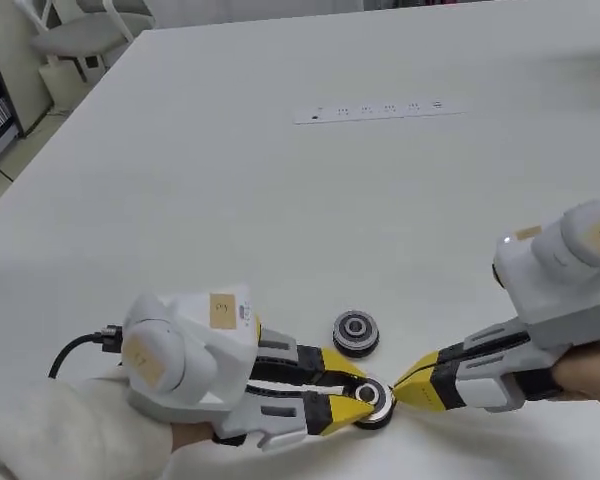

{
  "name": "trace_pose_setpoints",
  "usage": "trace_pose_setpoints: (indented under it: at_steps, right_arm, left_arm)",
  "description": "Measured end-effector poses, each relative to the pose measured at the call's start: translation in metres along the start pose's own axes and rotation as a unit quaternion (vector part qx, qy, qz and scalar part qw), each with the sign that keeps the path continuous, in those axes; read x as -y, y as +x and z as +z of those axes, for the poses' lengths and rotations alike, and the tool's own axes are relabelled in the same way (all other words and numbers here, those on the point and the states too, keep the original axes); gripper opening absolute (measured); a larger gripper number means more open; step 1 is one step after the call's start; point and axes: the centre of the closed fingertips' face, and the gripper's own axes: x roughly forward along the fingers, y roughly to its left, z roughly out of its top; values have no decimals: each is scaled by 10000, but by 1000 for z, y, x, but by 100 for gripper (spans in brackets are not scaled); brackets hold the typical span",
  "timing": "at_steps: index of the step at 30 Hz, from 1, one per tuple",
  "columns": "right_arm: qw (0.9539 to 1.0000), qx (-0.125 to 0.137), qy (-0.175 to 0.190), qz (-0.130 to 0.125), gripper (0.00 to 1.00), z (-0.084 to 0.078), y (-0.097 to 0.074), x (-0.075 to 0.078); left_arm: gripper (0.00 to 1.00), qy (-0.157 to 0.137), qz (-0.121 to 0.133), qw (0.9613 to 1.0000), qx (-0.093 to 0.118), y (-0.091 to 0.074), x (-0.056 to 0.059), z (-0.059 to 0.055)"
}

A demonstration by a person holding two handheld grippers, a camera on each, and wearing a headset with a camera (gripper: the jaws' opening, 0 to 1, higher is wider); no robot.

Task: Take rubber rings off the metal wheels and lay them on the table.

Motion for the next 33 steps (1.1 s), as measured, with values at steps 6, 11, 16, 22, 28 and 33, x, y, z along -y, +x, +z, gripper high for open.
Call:
trace_pose_setpoints:
  at_steps: [6,11,16,22,28,33]
  right_arm:
    - [9989,135,428,96,0,3,-2,1]
    - [9981,161,583,139,0,4,-1,-1]
    - [9970,176,724,190,0,4,-1,-3]
    - [9969,159,726,261,0,4,-1,-7]
    - [9959,182,821,328,0,5,0,-10]
    - [9954,209,851,382,0,6,0,-13]
  left_arm:
    - [14,-12,0,10000,6,0,0,0]
    - [14,-20,-2,10000,5,0,1,0]
    - [14,-24,-10,10000,-6,0,1,0]
    - [14,-21,-33,10000,-15,1,2,0]
    - [14,-2,-37,10000,-46,1,2,0]
    - [14,14,-35,10000,-68,1,2,0]
